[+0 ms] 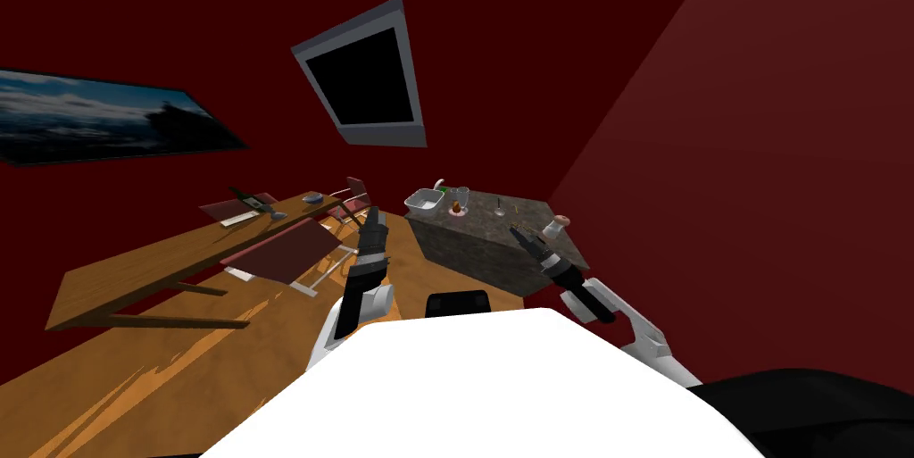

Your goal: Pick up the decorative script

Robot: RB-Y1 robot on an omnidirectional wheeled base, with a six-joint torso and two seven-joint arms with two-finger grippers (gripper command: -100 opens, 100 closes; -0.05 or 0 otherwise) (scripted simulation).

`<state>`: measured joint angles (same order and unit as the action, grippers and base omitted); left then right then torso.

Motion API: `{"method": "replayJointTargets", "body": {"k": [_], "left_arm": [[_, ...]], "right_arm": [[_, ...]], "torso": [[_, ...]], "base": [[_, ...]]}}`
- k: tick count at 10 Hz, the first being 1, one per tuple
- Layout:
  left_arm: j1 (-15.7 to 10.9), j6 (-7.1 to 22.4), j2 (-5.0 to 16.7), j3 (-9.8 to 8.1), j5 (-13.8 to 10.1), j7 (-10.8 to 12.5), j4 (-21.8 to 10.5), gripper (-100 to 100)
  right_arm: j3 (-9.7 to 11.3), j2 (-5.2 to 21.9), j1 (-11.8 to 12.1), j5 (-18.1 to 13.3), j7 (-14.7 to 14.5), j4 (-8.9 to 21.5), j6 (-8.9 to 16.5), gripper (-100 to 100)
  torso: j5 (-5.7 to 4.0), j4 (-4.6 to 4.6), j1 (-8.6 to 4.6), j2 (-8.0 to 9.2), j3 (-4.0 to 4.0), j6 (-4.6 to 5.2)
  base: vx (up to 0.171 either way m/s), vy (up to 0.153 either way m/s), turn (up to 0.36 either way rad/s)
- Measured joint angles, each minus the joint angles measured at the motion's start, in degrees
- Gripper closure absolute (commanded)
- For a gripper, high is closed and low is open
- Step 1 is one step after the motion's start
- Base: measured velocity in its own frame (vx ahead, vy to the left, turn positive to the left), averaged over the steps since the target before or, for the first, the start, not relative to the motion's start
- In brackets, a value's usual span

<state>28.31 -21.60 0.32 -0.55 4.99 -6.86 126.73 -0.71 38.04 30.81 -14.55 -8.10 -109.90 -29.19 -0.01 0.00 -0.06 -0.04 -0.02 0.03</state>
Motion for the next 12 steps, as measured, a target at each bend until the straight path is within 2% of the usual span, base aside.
{"method": "replayJointTargets", "body": {"k": [3,4,5,12], "left_arm": [[-0.01,0.0,0.0,0.0,0.0,0.0,0.0,0],[0.0,0.0,0.0,0.0,0.0,0.0,0.0,0],[-0.01,0.0,0.0,0.0,0.0,0.0,0.0,0],[0.01,0.0,0.0,0.0,0.0,0.0,0.0,0]], "right_arm": [[0.12,4.84,0.2,-2.34,-0.8,3.7,-0.81,-100],[-0.09,6.51,0.71,-2.79,-0.93,3.99,-0.91,-100],[0.3,7.96,0.43,-3.93,-1.42,5.92,-1.3,-100],[0.93,19.4,2.07,-9.54,-3.07,10.51,-1.09,-100]], "torso": [[0.0,-0.01,0.01,-0.02,-0.01,-0.03],[0.0,0.0,0.01,-0.02,-0.01,0.02],[-0.01,-0.01,0.01,-0.04,-0.02,-0.03],[0.0,-0.01,0.03,-0.06,-0.04,0.02]], "base": [[0.002,-0.005,0.124],[0.005,-0.002,0.207],[0.006,-0.006,0.084],[0.011,-0.002,0.129]]}}
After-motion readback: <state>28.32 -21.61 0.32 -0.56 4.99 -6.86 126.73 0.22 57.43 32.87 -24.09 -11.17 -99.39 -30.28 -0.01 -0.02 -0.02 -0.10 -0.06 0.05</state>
